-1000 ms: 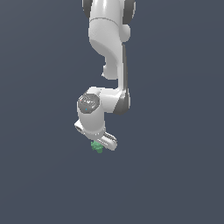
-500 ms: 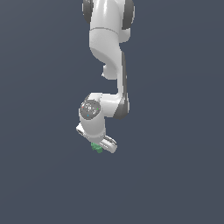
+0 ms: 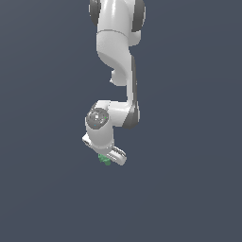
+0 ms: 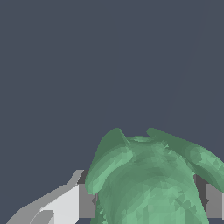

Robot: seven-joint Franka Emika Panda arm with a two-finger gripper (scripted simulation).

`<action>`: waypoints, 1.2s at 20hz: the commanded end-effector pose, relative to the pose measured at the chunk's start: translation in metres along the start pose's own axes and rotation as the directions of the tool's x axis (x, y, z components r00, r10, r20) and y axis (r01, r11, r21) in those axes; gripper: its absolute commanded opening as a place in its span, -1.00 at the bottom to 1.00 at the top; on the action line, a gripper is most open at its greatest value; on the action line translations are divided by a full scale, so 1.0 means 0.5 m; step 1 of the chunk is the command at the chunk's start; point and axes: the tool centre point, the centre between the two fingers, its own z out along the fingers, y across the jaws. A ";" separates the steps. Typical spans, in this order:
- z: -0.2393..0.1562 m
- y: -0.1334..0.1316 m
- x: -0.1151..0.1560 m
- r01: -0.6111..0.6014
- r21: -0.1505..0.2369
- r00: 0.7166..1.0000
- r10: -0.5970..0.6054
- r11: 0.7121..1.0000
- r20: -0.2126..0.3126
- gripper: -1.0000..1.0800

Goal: Pick up the object and move it to a goal position.

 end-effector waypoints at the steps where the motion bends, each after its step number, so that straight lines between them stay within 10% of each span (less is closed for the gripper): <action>1: 0.000 0.000 0.000 0.000 0.000 1.000 0.000 1.000 0.000 -1.00; 13: -0.067 0.065 -0.010 0.000 0.000 1.000 0.000 1.000 0.000 -1.00; 24: -0.235 0.231 -0.032 0.000 0.002 1.000 0.000 1.000 0.001 -1.00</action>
